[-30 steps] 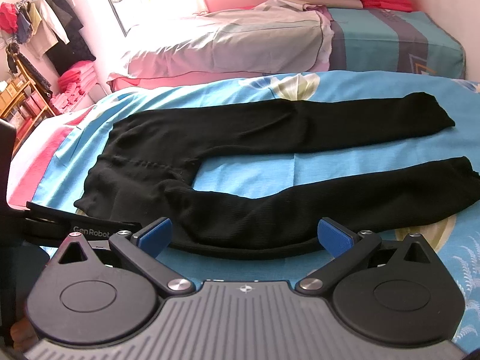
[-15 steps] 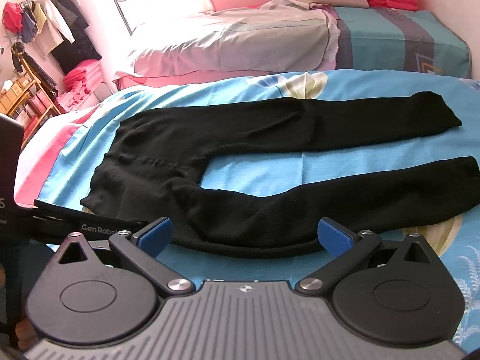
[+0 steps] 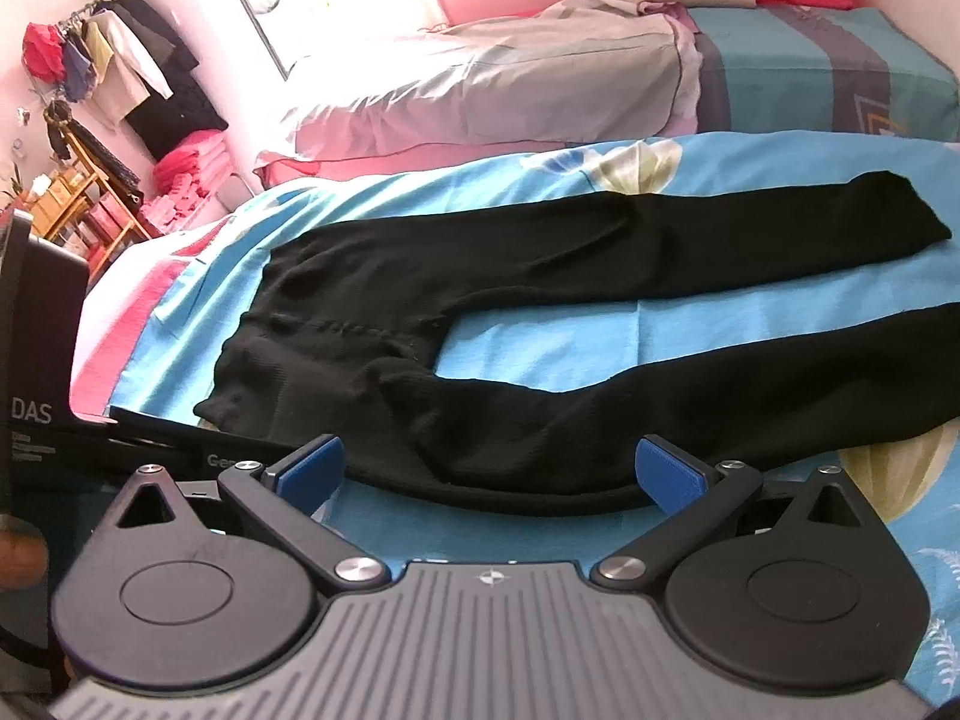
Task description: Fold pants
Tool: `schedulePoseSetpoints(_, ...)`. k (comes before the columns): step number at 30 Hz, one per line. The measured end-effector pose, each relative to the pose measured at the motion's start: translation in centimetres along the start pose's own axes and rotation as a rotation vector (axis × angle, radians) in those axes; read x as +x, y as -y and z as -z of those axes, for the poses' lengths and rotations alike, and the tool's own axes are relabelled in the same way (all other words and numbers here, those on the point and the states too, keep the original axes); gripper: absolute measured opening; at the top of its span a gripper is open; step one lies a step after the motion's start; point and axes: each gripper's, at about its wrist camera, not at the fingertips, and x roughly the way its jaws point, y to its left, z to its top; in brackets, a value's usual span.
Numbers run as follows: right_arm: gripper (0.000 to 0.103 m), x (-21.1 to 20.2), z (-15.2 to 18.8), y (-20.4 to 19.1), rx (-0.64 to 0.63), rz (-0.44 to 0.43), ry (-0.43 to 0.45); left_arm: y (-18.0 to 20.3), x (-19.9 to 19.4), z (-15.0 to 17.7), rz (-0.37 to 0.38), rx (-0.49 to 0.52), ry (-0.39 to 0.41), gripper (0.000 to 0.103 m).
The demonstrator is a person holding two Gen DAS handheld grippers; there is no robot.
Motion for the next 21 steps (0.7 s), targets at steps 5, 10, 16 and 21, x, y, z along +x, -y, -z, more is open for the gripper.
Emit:
schedulePoseSetpoints(5, 0.103, -0.1, 0.0, 0.1, 0.004, -0.020, 0.009, 0.0, 0.0, 0.0, -0.001, 0.001, -0.001, 0.103)
schedulePoseSetpoints(10, 0.103, 0.2, 0.1, 0.4, 0.017, -0.038, -0.003, 0.0, 0.2, 0.1, -0.002, 0.005, -0.001, 0.103)
schedulePoseSetpoints(16, 0.103, 1.7, 1.2, 3.9, 0.113, -0.018, -0.009, -1.5, 1.9, -0.4, 0.023, -0.022, 0.085, 0.103)
schedulePoseSetpoints(21, 0.091, 2.9, 3.4, 11.1, 0.216, 0.179, 0.004, -5.4, 6.5, -2.3, -0.013, -0.111, 0.092, 0.103)
